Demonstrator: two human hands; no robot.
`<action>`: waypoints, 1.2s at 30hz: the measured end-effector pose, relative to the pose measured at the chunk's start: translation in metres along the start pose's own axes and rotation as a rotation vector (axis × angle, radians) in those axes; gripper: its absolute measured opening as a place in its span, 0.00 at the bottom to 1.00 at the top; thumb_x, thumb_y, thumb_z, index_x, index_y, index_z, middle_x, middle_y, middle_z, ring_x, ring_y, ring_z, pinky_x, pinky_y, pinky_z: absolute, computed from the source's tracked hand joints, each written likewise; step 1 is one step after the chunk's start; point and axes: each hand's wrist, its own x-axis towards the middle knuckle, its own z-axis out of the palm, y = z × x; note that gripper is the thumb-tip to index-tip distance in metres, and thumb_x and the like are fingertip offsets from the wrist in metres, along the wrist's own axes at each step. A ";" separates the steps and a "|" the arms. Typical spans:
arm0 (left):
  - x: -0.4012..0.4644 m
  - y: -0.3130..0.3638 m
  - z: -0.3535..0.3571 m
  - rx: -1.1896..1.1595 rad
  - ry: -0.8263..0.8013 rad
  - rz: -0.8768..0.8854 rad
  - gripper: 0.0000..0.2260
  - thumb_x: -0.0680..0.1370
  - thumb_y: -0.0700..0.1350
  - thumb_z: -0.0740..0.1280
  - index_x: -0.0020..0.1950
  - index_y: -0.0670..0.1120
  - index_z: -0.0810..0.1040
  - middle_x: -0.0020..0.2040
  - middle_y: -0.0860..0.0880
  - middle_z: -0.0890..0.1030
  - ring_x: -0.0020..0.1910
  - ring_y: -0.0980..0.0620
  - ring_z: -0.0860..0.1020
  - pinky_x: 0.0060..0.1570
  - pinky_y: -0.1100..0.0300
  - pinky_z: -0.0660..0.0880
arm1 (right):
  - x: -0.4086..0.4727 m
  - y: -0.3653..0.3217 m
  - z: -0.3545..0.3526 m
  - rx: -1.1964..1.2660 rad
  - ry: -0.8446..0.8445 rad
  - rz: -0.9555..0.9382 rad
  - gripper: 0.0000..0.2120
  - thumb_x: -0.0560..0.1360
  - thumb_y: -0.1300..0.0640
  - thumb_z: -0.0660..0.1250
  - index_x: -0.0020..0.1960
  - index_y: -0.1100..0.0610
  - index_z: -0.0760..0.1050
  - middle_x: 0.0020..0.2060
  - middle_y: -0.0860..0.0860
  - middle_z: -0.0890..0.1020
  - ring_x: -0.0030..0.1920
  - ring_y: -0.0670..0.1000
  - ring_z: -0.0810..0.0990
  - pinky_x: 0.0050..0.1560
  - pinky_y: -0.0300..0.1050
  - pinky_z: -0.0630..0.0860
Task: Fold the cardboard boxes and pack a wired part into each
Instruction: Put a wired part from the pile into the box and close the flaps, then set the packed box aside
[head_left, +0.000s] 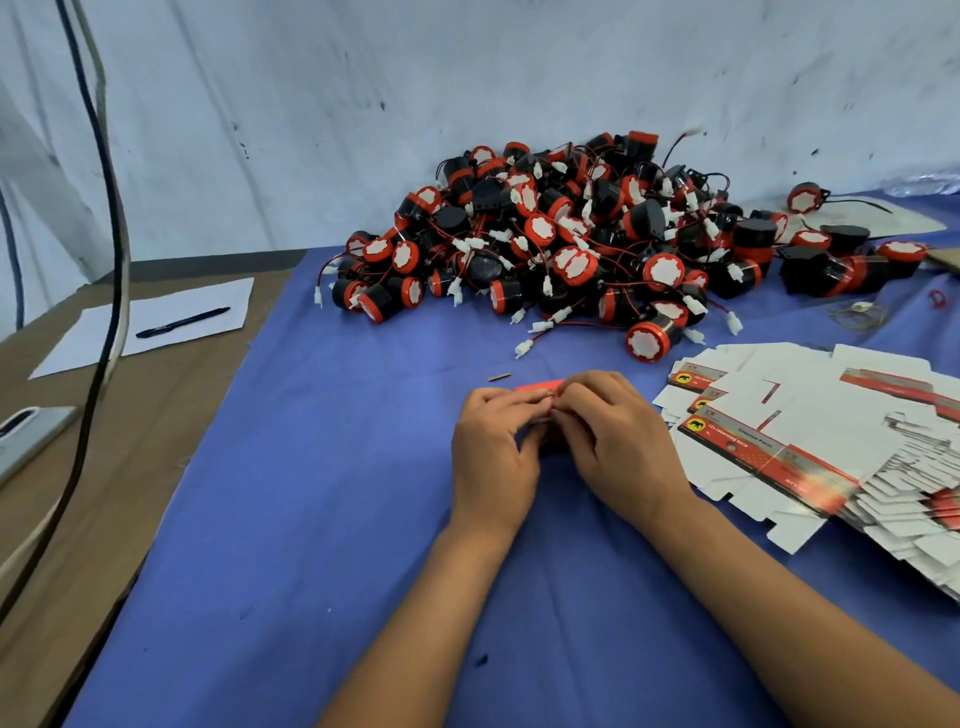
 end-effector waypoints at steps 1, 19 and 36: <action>0.000 -0.001 0.001 0.016 0.014 -0.003 0.16 0.75 0.31 0.72 0.58 0.46 0.88 0.56 0.53 0.87 0.56 0.46 0.79 0.60 0.70 0.71 | 0.000 0.000 0.000 0.000 0.007 -0.003 0.05 0.81 0.61 0.67 0.49 0.61 0.80 0.51 0.54 0.81 0.52 0.57 0.78 0.43 0.57 0.78; 0.006 -0.018 -0.009 -0.348 0.019 -0.316 0.09 0.73 0.28 0.75 0.48 0.41 0.84 0.62 0.46 0.84 0.62 0.55 0.83 0.59 0.59 0.81 | 0.003 -0.010 -0.008 -0.059 -0.062 -0.065 0.06 0.79 0.63 0.69 0.53 0.57 0.83 0.53 0.52 0.83 0.51 0.59 0.79 0.37 0.56 0.79; 0.004 -0.027 0.000 -0.011 -0.096 -0.139 0.15 0.73 0.45 0.73 0.59 0.47 0.79 0.52 0.52 0.85 0.52 0.49 0.82 0.55 0.53 0.81 | 0.002 -0.007 -0.001 0.001 -0.087 0.000 0.04 0.78 0.64 0.69 0.50 0.59 0.82 0.53 0.51 0.83 0.53 0.56 0.78 0.45 0.54 0.78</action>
